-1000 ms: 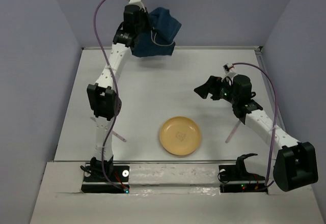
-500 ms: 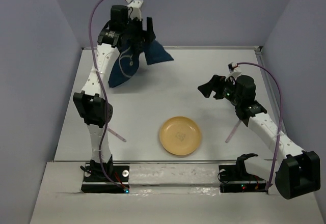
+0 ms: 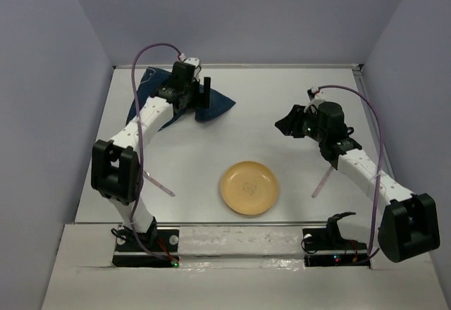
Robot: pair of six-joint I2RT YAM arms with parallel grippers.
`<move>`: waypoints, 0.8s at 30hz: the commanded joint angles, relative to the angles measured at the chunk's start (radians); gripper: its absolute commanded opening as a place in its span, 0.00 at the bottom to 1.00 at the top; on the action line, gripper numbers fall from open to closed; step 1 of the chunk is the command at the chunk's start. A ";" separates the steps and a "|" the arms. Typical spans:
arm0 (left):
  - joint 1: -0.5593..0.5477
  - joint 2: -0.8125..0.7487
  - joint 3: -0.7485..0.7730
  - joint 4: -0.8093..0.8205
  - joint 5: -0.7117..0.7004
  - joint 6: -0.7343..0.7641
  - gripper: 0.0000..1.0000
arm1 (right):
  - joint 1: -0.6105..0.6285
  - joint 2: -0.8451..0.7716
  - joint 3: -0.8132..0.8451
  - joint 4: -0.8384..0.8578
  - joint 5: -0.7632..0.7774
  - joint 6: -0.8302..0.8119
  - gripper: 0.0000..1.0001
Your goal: Set the dinner table for one person
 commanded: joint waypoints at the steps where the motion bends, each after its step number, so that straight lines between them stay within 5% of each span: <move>1: -0.028 -0.223 -0.269 0.283 -0.149 -0.202 0.95 | 0.060 0.058 0.073 0.007 0.026 -0.036 0.41; 5: -0.029 -0.378 -0.550 0.536 -0.118 -0.411 0.93 | 0.094 0.118 0.117 -0.018 0.105 -0.041 0.42; 9: -0.003 -0.463 -0.773 0.741 -0.131 -0.538 0.87 | 0.117 0.193 0.151 -0.023 0.162 0.077 0.66; 13: -0.008 -0.547 -0.903 0.837 -0.118 -0.623 0.79 | 0.163 0.308 0.154 0.078 0.200 0.218 0.78; 24: 0.018 -0.738 -1.112 0.893 -0.169 -0.704 0.79 | 0.247 0.726 0.379 0.362 0.320 0.649 0.78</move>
